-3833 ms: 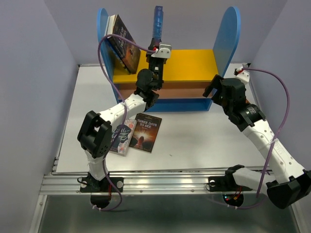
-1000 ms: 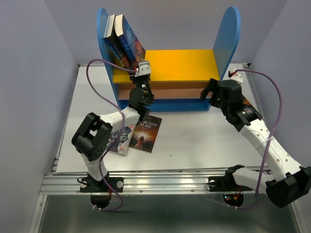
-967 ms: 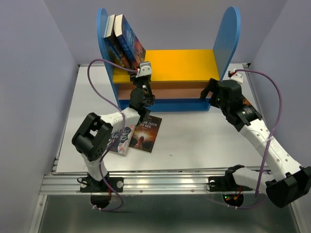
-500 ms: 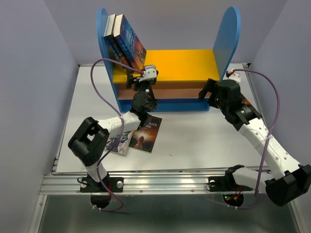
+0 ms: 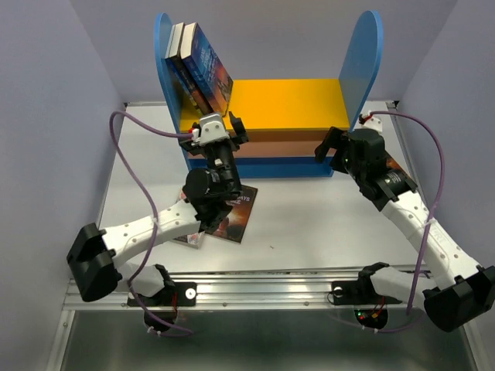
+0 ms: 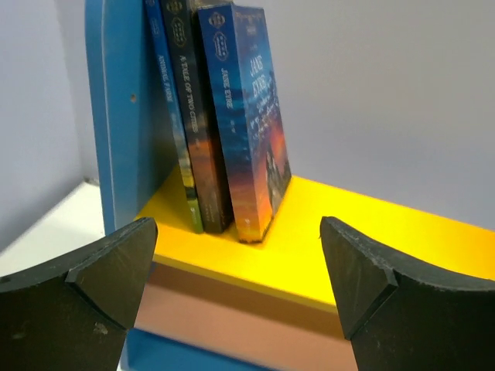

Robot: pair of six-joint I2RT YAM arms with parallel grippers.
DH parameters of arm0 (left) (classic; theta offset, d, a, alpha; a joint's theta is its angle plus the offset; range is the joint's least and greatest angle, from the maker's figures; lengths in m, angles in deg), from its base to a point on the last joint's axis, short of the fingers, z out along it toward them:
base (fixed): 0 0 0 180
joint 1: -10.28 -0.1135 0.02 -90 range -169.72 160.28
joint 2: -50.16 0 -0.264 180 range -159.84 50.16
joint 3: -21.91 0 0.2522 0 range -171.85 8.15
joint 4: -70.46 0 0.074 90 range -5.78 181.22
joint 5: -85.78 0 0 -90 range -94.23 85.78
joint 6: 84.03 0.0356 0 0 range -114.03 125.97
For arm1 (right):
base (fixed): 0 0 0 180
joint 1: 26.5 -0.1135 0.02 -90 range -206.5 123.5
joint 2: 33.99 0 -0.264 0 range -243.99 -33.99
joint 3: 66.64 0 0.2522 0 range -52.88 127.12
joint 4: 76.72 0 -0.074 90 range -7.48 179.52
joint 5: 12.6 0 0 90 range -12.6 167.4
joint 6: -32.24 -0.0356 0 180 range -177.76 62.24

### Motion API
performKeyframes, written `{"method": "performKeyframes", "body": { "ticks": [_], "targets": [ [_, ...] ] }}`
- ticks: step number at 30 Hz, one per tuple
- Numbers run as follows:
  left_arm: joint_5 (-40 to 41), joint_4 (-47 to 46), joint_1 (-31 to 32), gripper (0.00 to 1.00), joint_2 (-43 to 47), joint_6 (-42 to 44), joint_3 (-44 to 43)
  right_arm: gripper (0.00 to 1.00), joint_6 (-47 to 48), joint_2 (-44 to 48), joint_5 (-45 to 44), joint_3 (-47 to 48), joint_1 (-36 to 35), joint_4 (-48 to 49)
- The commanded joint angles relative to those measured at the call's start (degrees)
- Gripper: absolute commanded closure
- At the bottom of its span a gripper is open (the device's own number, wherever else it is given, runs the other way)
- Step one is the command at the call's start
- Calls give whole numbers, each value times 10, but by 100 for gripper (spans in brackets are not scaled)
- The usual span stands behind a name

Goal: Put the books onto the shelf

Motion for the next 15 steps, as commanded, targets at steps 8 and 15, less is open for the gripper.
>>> {"method": "performKeyframes", "body": {
  "ticks": [8, 15],
  "targets": [
    [-150, 717, 10, 1, 191, -579, -23, 0, 21, 80, 59, -63, 2, 28],
    [-223, 832, 8, 1, 267, -736, 90, 0, 18, 126, 104, -121, 2, 38]
  ]
}}
